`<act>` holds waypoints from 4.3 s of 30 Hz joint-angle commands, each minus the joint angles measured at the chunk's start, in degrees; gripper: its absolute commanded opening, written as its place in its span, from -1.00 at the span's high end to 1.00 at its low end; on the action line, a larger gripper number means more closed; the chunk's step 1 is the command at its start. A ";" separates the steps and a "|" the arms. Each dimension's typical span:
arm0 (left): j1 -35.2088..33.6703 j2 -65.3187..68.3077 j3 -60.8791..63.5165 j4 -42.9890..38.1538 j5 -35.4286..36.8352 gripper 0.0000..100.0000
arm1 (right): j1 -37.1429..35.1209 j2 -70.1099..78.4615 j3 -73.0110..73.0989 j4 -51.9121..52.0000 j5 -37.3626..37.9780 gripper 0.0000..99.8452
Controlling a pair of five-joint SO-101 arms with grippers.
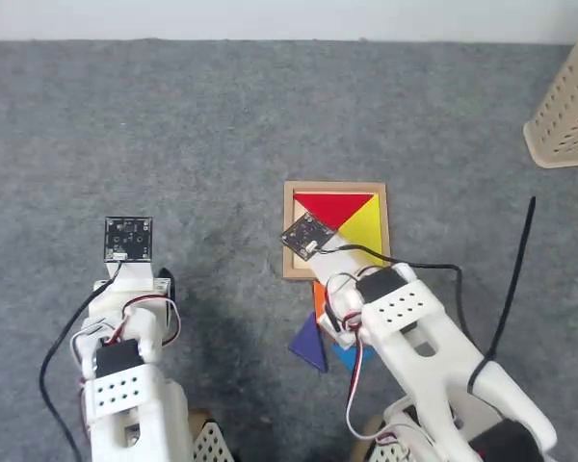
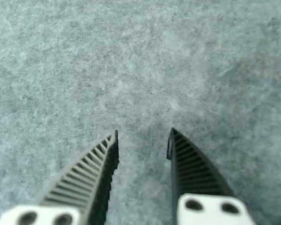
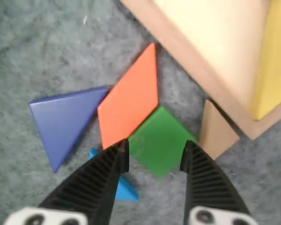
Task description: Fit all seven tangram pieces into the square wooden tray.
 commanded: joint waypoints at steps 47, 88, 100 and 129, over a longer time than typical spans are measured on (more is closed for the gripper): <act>-0.26 -1.14 -0.22 -1.49 -0.35 0.66 | -3.47 24.22 -17.93 1.10 -11.87 0.62; -0.26 -1.14 -0.22 -1.49 -0.35 0.66 | 5.23 10.24 -28.92 3.12 -3.96 0.99; -0.26 -1.14 -0.22 -1.49 -0.35 0.66 | -0.92 42.77 -57.23 2.77 -14.86 0.99; -0.26 -1.14 -0.22 -1.49 -0.35 0.66 | 9.19 22.29 -45.01 1.89 -5.27 0.77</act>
